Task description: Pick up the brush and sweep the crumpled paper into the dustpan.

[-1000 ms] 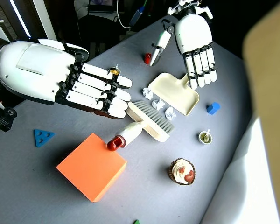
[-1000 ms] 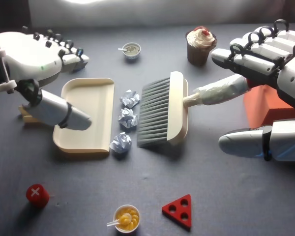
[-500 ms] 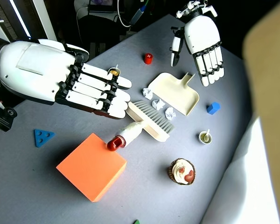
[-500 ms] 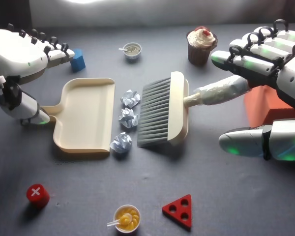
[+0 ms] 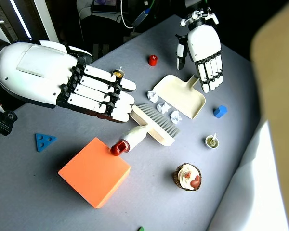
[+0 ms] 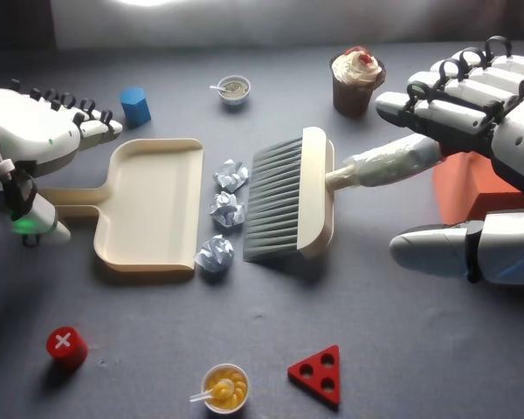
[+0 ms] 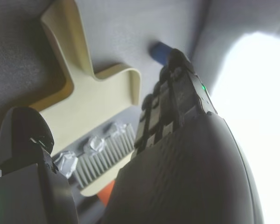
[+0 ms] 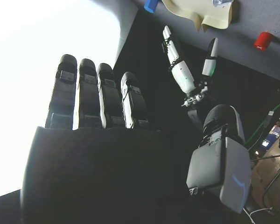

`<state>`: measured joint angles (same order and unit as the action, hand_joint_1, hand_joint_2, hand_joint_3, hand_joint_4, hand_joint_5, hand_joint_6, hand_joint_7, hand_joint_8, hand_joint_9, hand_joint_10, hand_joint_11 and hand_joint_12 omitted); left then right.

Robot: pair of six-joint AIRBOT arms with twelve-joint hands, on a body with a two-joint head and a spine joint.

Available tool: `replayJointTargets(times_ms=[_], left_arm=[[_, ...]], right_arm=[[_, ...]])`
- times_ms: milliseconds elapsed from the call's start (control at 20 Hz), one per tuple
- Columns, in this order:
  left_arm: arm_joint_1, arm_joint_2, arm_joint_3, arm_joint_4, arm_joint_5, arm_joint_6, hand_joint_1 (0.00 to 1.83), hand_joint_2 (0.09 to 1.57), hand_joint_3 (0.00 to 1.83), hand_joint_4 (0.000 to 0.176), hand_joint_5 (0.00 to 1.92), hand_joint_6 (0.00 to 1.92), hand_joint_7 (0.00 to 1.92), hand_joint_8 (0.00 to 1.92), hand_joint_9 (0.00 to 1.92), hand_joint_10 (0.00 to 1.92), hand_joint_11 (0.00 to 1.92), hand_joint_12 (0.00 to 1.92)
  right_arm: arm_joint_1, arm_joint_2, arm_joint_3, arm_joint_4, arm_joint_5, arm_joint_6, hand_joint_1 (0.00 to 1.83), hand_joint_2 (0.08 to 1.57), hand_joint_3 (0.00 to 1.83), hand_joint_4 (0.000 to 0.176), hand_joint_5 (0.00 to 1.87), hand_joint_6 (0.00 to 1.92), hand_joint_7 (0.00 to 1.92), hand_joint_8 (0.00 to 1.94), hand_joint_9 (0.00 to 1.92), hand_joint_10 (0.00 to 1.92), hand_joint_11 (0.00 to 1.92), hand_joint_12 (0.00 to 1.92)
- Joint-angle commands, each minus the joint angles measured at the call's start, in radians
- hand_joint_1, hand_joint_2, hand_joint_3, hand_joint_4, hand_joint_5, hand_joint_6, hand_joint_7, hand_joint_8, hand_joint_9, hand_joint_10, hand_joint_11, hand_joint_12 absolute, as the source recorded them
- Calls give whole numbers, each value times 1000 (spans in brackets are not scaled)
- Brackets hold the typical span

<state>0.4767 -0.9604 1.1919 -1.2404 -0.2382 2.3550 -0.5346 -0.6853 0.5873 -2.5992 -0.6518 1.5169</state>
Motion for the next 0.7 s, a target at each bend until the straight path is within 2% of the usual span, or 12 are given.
replayJointTargets(times_ms=[0, 50, 650], left_arm=[[-1, 5, 11, 8, -69, 3, 902, 992, 2, 0, 55, 7, 85, 13, 145, 13, 196, 25], [3, 3, 20, 7, -67, 3, 912, 995, 3, 0, 52, 5, 78, 7, 135, 7, 185, 20], [29, -12, 42, -6, -78, 2, 882, 1004, 0, 0, 106, 9, 129, 9, 163, 6, 188, 16]], right_arm=[[6, 4, -3, -40, -107, 0, 0, 961, 0, 0, 69, 2, 102, 7, 107, 8, 121, 21], [6, 4, -3, -40, -107, 0, 24, 947, 0, 0, 118, 5, 145, 6, 146, 7, 157, 26], [6, 4, -4, -40, -107, 0, 0, 974, 5, 0, 83, 2, 115, 3, 118, 2, 136, 8]])
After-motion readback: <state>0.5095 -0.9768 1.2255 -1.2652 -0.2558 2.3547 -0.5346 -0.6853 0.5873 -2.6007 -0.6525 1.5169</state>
